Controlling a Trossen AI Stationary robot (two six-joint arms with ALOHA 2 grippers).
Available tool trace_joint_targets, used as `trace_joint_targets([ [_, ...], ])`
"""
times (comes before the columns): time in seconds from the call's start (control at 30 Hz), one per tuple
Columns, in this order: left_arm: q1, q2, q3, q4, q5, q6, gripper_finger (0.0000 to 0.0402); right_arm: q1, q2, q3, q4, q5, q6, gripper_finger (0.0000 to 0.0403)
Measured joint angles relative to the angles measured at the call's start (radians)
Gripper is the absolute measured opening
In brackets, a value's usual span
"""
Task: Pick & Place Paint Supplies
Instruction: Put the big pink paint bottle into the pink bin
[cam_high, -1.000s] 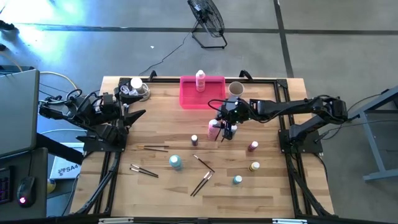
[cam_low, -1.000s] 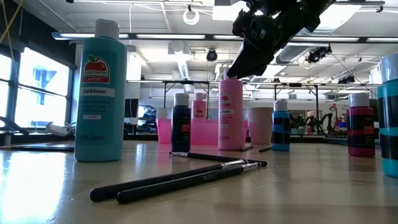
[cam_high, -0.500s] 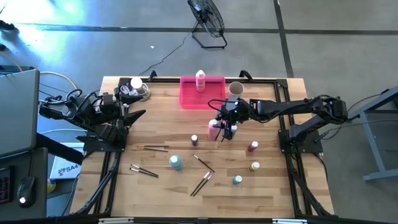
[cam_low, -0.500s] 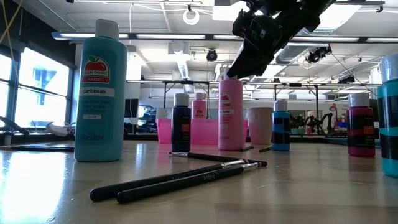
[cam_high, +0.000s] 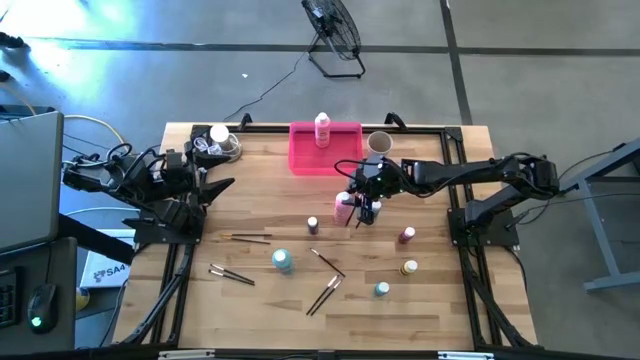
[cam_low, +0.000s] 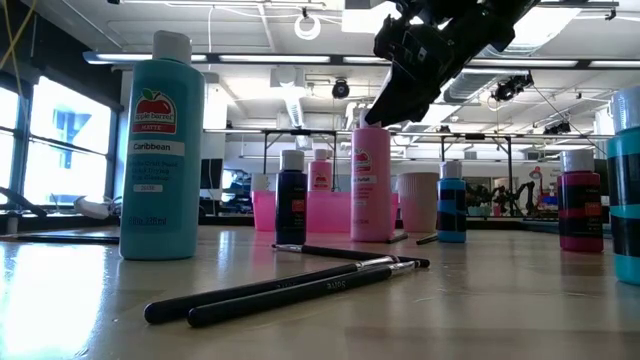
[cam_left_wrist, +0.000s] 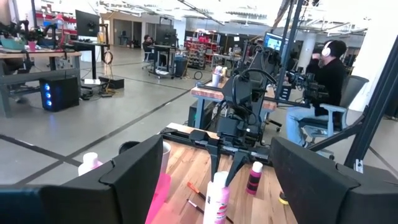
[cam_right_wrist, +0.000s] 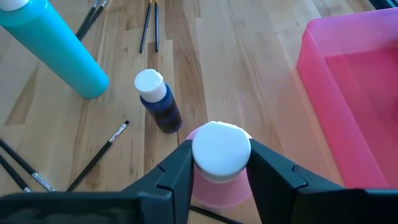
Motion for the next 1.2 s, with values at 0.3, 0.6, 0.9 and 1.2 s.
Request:
trace_joint_targets([
  [0.3,0.0,0.0,0.0,0.0,0.0,0.0,0.0294,0.0,0.0,0.0,0.0,0.002,0.008,0.0127],
  [0.6,0.0,0.0,0.0,0.0,0.0,0.0,0.0294,0.0,0.0,0.0,0.0,0.0,0.008,0.0127],
  [0.9,0.0,0.0,0.0,0.0,0.0,0.0,0.0294,0.0,0.0,0.0,0.004,0.0,0.009,0.0126],
  [1.2,0.0,0.0,0.0,0.0,-0.001,0.0,0.0294,0.0,0.0,0.0,0.012,0.0,0.014,0.0125],
])
